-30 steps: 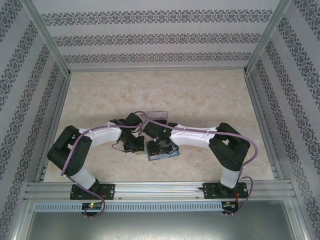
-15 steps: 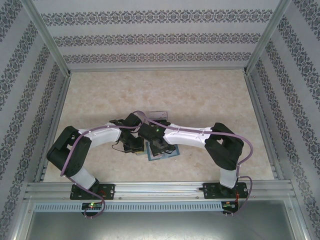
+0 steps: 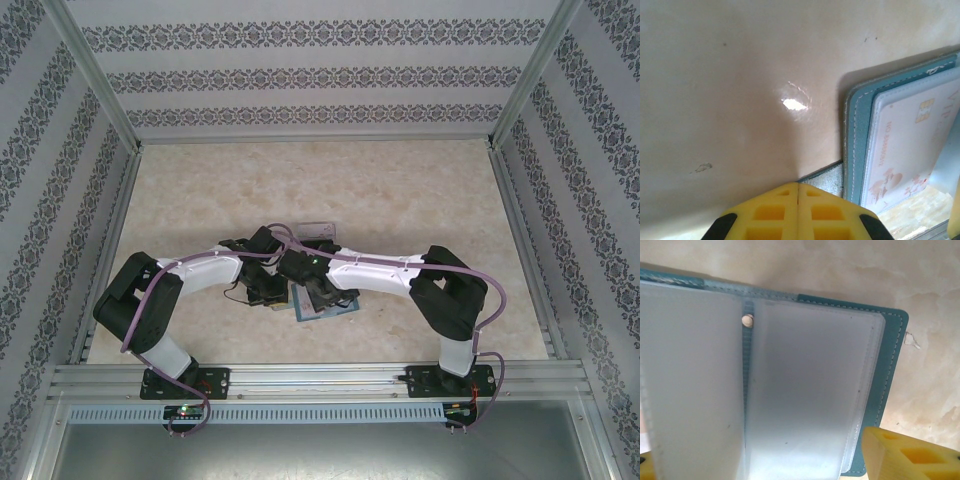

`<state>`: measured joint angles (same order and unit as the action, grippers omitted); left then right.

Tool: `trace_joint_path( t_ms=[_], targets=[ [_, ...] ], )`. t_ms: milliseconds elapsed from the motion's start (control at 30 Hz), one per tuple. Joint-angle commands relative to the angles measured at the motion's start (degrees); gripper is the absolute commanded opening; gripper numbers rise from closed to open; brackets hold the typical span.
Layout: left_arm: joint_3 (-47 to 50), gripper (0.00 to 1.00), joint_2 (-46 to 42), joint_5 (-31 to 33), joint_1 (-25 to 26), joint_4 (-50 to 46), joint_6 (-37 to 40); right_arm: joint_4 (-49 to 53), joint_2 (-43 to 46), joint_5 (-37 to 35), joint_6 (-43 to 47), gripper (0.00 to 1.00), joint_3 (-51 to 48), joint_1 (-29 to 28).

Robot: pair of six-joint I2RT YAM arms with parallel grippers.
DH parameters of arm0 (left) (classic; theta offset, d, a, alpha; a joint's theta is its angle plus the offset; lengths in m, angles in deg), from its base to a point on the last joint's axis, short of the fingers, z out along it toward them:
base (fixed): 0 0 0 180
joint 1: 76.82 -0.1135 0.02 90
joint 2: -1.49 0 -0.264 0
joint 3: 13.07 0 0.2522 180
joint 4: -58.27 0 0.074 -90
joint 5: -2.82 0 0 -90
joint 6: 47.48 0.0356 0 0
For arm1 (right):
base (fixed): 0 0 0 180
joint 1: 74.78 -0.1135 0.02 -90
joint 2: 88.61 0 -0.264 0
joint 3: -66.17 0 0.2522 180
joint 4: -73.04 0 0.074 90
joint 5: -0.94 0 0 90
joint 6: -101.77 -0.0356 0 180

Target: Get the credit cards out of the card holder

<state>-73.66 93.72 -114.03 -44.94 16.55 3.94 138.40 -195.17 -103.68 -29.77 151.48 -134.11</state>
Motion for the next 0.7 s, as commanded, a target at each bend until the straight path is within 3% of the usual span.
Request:
trace_joint_path(
  t_ms=[0, 667],
  targets=[
    [0.62, 0.05, 0.16, 0.22, 0.73, -2.39, 0.36, -0.28, 2.0, -0.7, 1.52, 0.65, -2.5, 1.04],
    [0.68, 0.05, -0.63, -0.85, 1.62, -2.88, 0.29, -11.38, 6.41, 7.27, 2.08, 0.66, -12.5, 5.84]
  ],
)
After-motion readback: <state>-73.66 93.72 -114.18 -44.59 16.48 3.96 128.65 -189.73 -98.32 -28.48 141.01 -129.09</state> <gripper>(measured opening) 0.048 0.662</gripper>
